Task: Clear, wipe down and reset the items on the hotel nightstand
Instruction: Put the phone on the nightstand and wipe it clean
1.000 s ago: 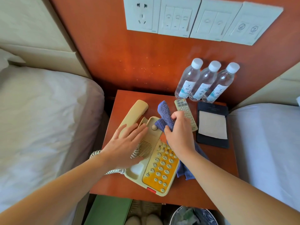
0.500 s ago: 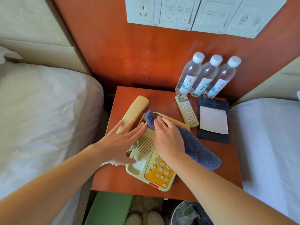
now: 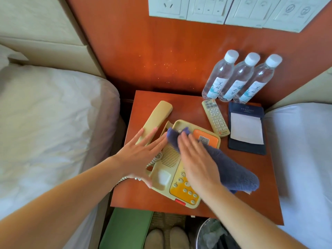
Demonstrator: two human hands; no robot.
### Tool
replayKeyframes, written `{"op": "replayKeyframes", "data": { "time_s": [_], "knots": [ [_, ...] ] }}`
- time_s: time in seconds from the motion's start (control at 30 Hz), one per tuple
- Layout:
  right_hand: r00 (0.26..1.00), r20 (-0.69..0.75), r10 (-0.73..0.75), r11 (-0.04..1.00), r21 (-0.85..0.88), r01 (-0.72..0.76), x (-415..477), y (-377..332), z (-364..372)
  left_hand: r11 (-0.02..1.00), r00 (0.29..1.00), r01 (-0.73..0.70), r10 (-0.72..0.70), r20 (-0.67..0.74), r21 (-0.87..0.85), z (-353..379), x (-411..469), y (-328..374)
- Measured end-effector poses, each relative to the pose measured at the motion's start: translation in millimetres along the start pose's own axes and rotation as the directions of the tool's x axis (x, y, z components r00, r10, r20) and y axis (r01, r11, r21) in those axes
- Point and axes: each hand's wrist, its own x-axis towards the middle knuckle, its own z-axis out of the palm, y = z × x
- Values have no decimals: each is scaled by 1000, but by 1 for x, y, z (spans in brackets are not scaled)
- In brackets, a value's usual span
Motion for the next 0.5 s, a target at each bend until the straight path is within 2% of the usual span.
{"op": "replayKeyframes", "data": {
  "time_s": [0.13, 0.27, 0.37, 0.5],
  "knots": [
    [990, -42, 138, 990, -4, -138, 28, -3, 1, 1000, 1000, 9, -10, -26, -12, 2, 1, 0],
    [992, -56, 117, 982, 157, -107, 4, -16, 8, 1000, 999, 11, -11, -37, 5, 2, 0, -1],
    [996, -76, 48, 998, 34, -45, 23, 5, -3, 999, 999, 12, -13, -34, -31, 3, 2, 0],
    [989, -60, 132, 991, 24, -131, 35, -5, 3, 1000, 999, 13, -13, -36, -24, 2, 1, 0]
  ]
}}
